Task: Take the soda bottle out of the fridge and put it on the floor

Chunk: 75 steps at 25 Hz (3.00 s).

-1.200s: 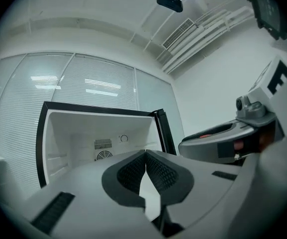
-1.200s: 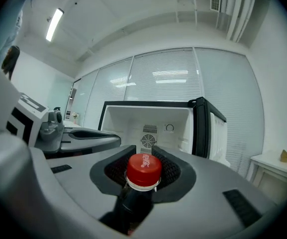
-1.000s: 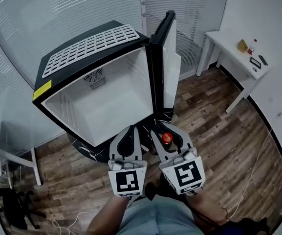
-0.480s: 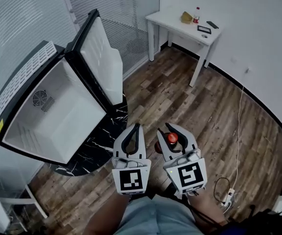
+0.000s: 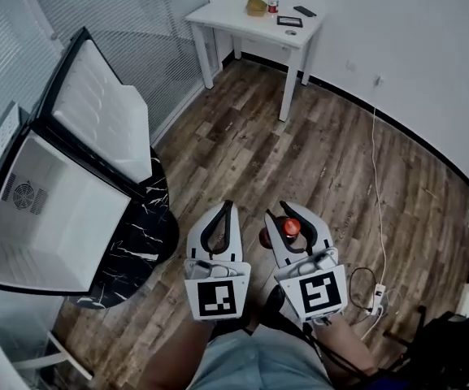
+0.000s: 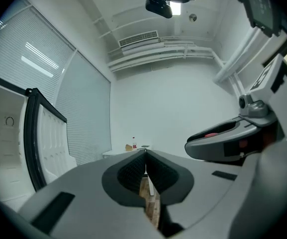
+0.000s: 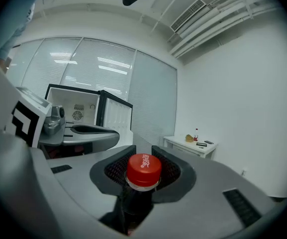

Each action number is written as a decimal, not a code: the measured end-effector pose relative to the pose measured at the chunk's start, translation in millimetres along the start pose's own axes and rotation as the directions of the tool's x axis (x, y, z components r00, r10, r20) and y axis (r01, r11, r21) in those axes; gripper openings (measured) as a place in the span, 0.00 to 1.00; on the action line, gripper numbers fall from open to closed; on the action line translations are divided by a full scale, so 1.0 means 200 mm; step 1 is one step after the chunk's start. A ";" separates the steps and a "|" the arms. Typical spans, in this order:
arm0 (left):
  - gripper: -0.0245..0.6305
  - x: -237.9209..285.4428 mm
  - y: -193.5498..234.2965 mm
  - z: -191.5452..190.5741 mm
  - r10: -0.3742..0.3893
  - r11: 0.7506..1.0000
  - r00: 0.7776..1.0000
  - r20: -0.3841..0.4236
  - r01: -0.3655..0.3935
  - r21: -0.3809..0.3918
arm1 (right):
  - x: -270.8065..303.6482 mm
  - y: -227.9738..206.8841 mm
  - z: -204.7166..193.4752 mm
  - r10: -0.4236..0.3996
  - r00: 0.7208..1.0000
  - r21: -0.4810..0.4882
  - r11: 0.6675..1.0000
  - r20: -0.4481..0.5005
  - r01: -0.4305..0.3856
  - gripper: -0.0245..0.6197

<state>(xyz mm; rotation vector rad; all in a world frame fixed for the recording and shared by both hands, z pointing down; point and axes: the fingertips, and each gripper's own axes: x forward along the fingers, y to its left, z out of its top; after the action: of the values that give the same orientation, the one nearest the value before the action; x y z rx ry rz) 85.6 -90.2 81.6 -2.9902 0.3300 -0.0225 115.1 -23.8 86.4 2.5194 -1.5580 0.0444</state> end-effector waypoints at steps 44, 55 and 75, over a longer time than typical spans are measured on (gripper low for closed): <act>0.06 0.40 -0.61 -1.69 -0.204 0.979 0.950 -0.238 0.199 -0.046 | -0.04 -0.35 -1.82 -0.174 0.958 0.149 0.966 -0.226 0.211 0.21; 0.06 0.46 -0.74 -2.05 -0.227 0.974 0.936 -0.269 0.215 -0.074 | -0.03 -0.39 -2.20 -0.180 0.948 0.153 0.962 -0.263 0.225 0.21; 0.06 0.59 -0.89 -2.52 -0.254 0.966 0.926 -0.279 0.226 -0.130 | -0.02 -0.48 -2.80 -0.182 0.921 0.160 0.955 -0.345 0.249 0.21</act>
<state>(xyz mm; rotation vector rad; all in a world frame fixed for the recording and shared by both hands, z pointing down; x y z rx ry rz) 225.3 -9.7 605.8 -3.1007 -0.0116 -0.4943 237.2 114.7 622.9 2.6459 -1.1914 0.5876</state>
